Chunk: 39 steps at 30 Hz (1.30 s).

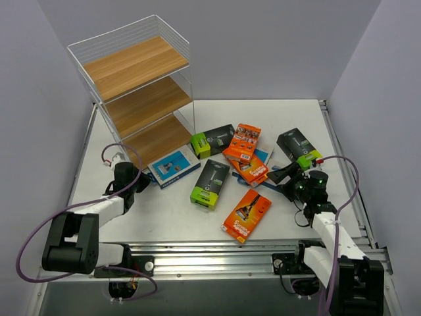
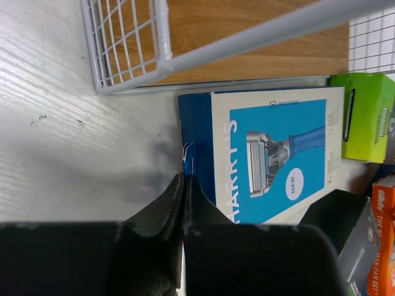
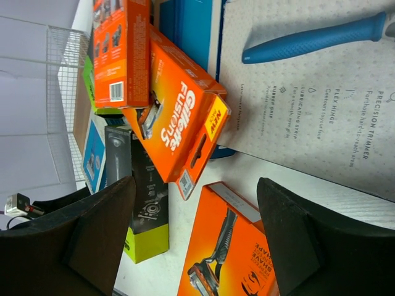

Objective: Place and organize the shaving razors onto the shelf
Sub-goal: Grab a shaving razor with the left arm, then pass the shaving razor from the left arm to the right

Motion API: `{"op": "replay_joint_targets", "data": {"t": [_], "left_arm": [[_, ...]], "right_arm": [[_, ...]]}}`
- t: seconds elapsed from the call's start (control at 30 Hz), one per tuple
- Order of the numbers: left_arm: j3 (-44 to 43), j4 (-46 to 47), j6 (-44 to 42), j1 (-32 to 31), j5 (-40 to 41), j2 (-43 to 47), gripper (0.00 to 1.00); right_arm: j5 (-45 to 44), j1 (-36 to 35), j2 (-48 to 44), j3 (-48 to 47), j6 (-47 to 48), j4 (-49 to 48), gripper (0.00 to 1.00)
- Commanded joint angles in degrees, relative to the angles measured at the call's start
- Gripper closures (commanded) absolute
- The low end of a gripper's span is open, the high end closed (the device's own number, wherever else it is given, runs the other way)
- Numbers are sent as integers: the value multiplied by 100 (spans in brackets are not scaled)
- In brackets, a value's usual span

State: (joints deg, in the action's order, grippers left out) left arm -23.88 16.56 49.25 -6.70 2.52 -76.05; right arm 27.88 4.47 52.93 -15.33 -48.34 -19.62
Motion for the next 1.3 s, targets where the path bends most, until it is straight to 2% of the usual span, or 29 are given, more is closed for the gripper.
{"op": "replay_joint_targets", "data": {"t": [0.0,0.17,0.23,0.33,0.4,0.43,0.6,0.7,0.83,0.93,1.1,1.27], "left_arm": [[-170,-117,154,-59,-41,354,98],[-169,-670,576,-463,-182,819,98],[-213,-1020,647,-814,-51,1109,98],[-354,-1513,743,-1253,230,1592,98],[-477,-1647,805,-1395,353,1925,98],[-538,-2012,805,-1491,389,2006,98],[-855,-2499,726,-1624,521,2471,98],[-917,-2684,743,-1712,530,2612,98],[-908,-2824,770,-1896,626,2701,98],[-847,-2816,831,-2028,662,2797,98],[-724,-2877,946,-2204,679,3043,98],[-715,-3079,1051,-2388,705,3210,98]], "right_arm": [[51,28,-309,56,-18,46,25],[209,-147,-748,136,-211,72,27],[139,-305,-915,153,-281,98,31],[-247,-981,-1039,136,-544,-6,32],[-501,-1710,-952,110,-834,-251,31],[-738,-1956,-881,101,-931,-349,30],[-1582,-3606,-371,13,-1563,-1138,29],[-2189,-4224,-55,-40,-1863,-1700,29],[-2673,-5251,841,-356,-2249,-2291,24],[-3129,-5753,1482,-427,-2600,-3020,21],[-3228,-5975,2439,-637,-2865,-4057,19],[-3192,-6046,2986,-1076,-3032,-4234,17]]}}
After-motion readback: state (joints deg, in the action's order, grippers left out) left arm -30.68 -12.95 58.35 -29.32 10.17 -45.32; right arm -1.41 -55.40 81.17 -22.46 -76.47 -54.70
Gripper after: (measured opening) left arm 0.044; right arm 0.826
